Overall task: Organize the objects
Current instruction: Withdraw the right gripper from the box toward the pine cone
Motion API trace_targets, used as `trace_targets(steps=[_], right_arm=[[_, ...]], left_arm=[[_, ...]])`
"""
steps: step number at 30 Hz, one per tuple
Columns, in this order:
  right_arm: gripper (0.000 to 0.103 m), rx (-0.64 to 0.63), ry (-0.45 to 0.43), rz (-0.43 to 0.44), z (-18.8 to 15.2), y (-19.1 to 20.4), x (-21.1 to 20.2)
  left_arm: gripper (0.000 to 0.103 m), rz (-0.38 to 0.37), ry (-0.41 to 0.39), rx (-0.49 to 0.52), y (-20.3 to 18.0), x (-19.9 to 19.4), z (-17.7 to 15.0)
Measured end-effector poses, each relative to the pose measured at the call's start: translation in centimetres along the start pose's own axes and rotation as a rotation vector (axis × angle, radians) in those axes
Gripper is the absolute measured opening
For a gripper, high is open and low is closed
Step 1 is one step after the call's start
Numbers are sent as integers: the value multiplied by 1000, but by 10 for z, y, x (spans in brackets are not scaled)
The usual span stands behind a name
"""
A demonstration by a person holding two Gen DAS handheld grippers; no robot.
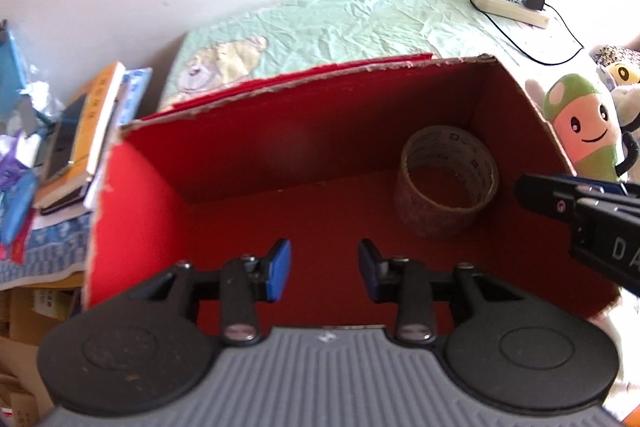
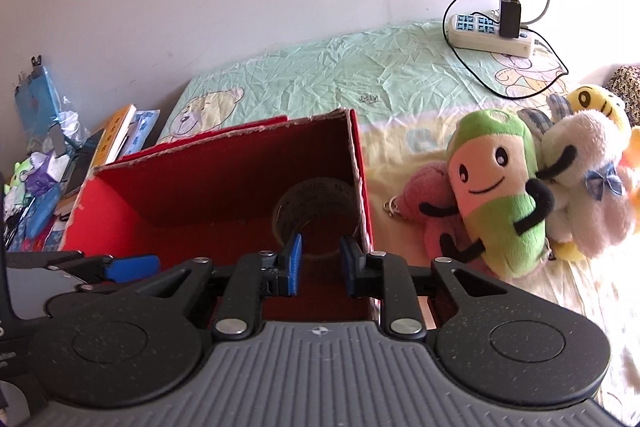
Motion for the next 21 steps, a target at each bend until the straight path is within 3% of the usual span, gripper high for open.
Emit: trace_targets(steps=[10, 21], right_arm=[[23, -54, -40, 45, -7, -7, -32], [24, -97, -58, 121, -19, -6, -54]], left_arm=[[52, 80, -26, -38, -5, -36, -14], [68, 166, -43, -89, -10, -68, -33]])
Point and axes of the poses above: each gripper's, at about its wrist camera, not at the fingertips, and x roughly the way its jaws point, y to its left, z to its top, the point moved 10 cm from there along x, roughly the way its jaws point, and after that the axes turned 1 degree about y, right-handed, at the moved point
